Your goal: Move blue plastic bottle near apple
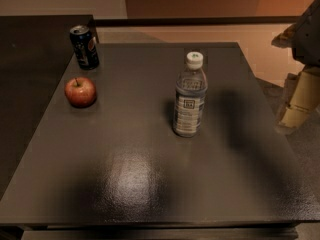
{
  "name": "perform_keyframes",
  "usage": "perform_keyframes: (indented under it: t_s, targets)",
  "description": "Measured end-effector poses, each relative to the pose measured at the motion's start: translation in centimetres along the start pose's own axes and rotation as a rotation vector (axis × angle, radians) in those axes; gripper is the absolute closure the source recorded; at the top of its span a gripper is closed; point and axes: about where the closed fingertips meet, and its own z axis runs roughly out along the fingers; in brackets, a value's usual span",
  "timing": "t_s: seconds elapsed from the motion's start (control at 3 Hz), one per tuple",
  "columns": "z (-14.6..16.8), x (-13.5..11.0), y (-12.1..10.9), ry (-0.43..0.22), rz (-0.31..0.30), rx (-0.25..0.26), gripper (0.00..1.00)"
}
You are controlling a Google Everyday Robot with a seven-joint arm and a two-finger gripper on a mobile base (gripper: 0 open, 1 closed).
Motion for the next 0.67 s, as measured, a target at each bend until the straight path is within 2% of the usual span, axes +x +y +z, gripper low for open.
perform_keyframes:
  t_s: [0.33, 0.67]
  targets:
    - [0.00, -0.01, 0.00, 0.000, 0.000, 0.000, 0.00]
    - [0.33, -0.78, 0.14, -0.036, 0.009, -0.001, 0.00]
